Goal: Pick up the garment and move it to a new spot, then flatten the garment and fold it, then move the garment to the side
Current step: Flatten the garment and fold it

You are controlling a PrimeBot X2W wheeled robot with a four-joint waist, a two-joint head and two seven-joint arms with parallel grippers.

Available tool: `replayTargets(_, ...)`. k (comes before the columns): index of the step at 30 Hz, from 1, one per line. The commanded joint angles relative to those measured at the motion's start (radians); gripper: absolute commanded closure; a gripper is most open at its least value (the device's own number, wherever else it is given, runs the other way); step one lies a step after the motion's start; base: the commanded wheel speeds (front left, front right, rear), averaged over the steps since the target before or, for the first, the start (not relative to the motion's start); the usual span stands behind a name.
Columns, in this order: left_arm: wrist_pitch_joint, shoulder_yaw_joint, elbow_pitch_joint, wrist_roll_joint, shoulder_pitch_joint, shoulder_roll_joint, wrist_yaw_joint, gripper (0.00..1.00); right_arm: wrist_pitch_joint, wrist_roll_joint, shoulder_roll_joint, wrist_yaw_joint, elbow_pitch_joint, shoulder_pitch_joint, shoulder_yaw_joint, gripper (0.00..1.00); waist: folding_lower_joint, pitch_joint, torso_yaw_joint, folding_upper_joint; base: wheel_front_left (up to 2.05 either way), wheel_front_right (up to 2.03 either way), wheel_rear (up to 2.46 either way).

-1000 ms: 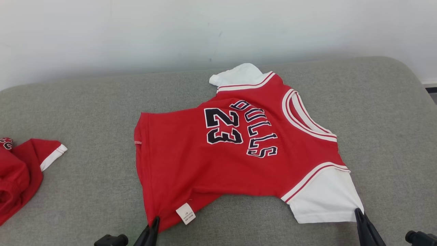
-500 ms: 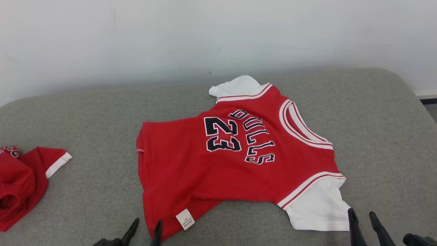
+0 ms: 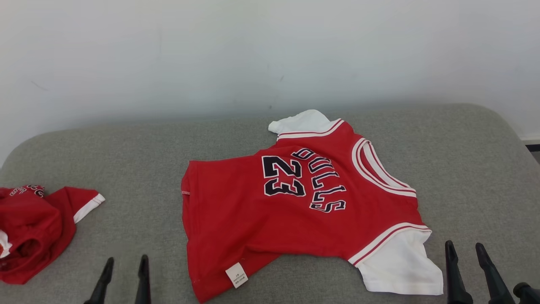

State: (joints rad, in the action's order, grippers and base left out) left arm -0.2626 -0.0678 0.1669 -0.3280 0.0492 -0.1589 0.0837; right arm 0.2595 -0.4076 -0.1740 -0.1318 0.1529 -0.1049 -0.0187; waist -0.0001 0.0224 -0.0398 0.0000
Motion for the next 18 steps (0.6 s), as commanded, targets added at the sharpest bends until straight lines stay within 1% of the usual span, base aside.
replayTargets(1, -0.003, 0.036, -0.034, 0.044, 0.039, 0.007, 0.0, 0.0, 0.006, 0.022, 0.013, 0.002, -0.02, -0.022, -0.004, 0.0, 0.0001, 0.006, 0.002, 0.0, 0.0, 0.0, 0.0)
replayTargets(4, -0.003, 0.069, -0.078, 0.09, 0.084, 0.032, -0.014, 0.0, 0.006, 0.057, 0.022, 0.002, -0.056, -0.044, -0.003, 0.0, 0.0001, 0.011, 0.001, 0.0, 0.0, 0.0, 0.0)
replayTargets(6, -0.003, 0.083, -0.092, 0.097, 0.095, 0.04, -0.021, 0.0, 0.006, 0.066, 0.03, 0.002, -0.064, -0.053, -0.003, 0.0, 0.0001, 0.012, 0.001, 0.0, 0.0, 0.0, 0.0)
replayTargets(10, -0.003, 0.106, -0.108, 0.146, 0.142, 0.053, -0.029, 0.0, 0.006, 0.1, 0.047, 0.002, -0.094, -0.081, 0.004, 0.0, 0.0001, 0.012, 0.001, 0.0, 0.0, 0.0, 0.0)
replayTargets(13, -0.003, 0.115, -0.106, 0.168, 0.163, 0.063, -0.027, 0.0, 0.006, 0.128, 0.049, 0.002, -0.097, -0.094, 0.016, 0.0, 0.0001, 0.011, 0.001, 0.0, 0.0, 0.0, 0.0)
replayTargets(18, -0.003, 0.113, -0.09, 0.197, 0.176, 0.07, -0.016, 0.0, 0.007, 0.137, 0.057, 0.002, -0.095, -0.099, 0.026, 0.0, 0.0001, 0.008, 0.0, 0.0, 0.0, 0.0, 0.0)
